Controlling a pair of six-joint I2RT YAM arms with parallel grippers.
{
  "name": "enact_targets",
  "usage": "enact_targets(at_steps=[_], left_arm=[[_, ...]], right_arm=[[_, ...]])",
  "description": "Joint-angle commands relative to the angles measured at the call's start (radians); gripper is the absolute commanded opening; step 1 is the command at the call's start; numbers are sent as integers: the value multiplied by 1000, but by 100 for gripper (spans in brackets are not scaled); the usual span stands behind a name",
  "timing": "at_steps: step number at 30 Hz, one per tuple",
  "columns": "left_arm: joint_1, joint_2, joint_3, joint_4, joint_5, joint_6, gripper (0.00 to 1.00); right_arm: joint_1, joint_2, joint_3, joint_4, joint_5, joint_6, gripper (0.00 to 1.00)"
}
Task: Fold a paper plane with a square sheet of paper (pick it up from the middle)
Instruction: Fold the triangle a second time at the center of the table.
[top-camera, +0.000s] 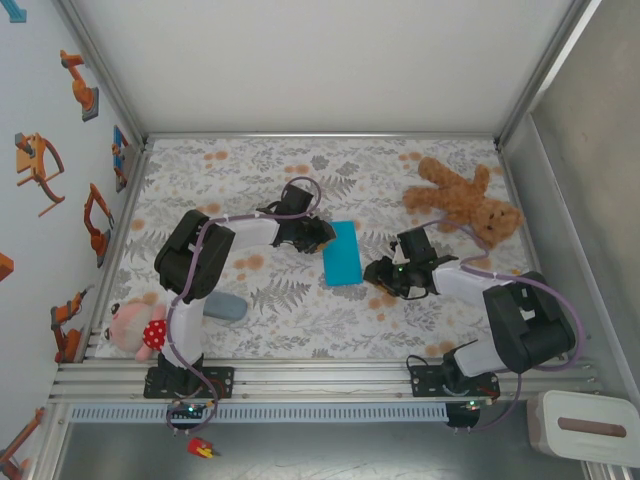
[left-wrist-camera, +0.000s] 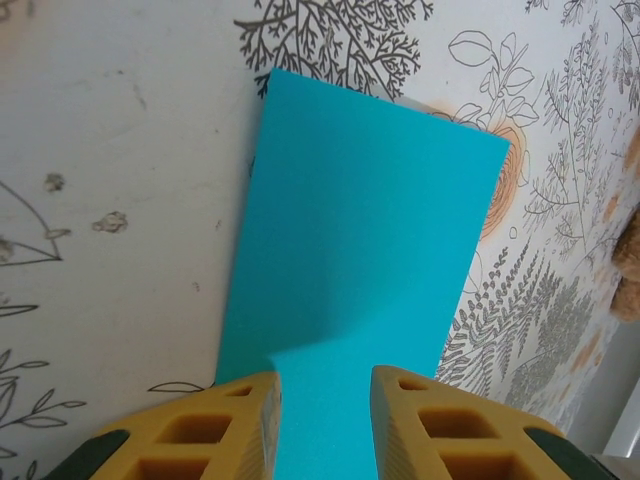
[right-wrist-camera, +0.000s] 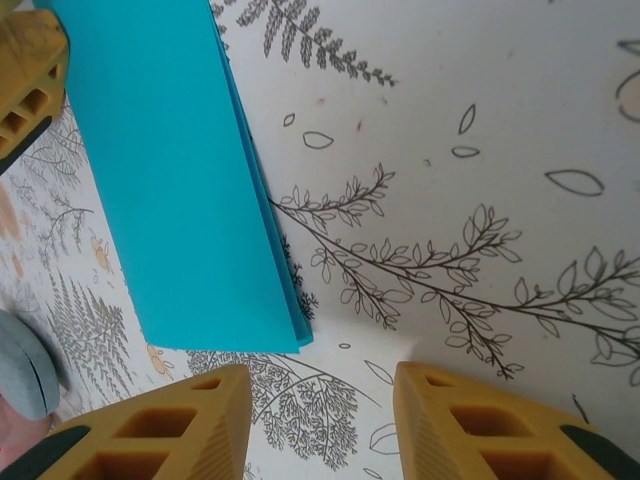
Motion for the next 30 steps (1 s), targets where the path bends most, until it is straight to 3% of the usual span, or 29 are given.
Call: enact_targets(at_steps=[1,16,30], left_arm=[[3,59,-4,-93,-34,-26,29],[9,80,20,-151,-13,-18,29],[11,84,18,-153,-8,-15,28]], right_arm=[[-4,-5,-10,61,-36,32,39],[0,118,23,128,-87,4,27],[0,94,27,145,-91,5,21]])
